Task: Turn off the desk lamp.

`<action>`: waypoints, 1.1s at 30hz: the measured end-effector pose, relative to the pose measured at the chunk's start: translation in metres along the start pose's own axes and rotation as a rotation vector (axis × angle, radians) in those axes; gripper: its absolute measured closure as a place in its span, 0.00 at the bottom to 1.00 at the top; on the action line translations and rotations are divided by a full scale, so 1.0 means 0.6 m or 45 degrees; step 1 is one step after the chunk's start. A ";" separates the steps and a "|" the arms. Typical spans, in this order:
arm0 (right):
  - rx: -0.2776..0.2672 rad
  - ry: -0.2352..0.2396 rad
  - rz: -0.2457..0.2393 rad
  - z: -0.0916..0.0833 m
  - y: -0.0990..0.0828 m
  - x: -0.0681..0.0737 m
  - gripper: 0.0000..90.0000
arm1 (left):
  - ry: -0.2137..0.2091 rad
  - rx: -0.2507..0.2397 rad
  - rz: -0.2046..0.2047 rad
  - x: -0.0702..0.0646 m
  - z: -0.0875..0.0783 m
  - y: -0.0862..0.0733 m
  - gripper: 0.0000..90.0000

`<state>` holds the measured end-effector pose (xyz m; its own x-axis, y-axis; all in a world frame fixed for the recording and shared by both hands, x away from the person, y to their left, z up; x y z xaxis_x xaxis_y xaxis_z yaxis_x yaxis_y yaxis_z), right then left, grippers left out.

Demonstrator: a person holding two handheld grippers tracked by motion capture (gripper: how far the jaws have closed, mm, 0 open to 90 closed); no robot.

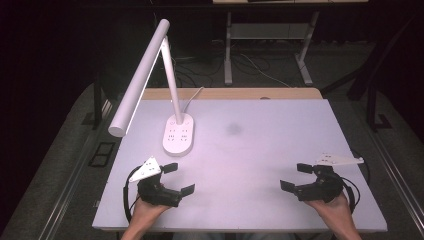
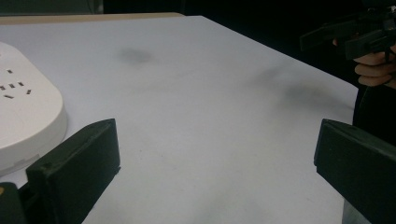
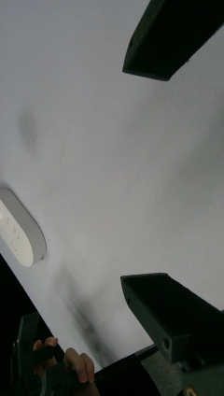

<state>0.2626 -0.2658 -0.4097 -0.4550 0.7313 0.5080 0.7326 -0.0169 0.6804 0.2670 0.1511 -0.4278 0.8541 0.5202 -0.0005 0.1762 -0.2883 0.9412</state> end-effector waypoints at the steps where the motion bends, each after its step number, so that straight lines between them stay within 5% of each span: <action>1: 0.005 0.002 -0.003 0.001 0.005 0.001 0.01 | 0.002 -0.003 -0.002 0.000 0.000 0.000 0.00; 17: 0.053 0.022 -0.091 0.023 0.058 0.028 0.01 | 0.005 -0.009 -0.008 0.001 -0.002 0.000 0.00; 33: 0.106 0.044 -0.189 0.078 0.131 0.075 0.01 | 0.006 -0.012 -0.009 0.002 -0.003 -0.001 0.00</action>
<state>0.3234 -0.2022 -0.3583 -0.5773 0.6980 0.4238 0.6947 0.1471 0.7041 0.2672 0.1535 -0.4275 0.8506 0.5257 -0.0060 0.1779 -0.2771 0.9442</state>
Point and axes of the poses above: each handheld gripper's, and its own axes: z roughly forward along the jaws, y roughly out of its top, x roughly to its left, the point moved 3 cm from there along z, roughly forward along the jaws, and after that the axes turned 15 degrees about z, right-handed, at the moved point
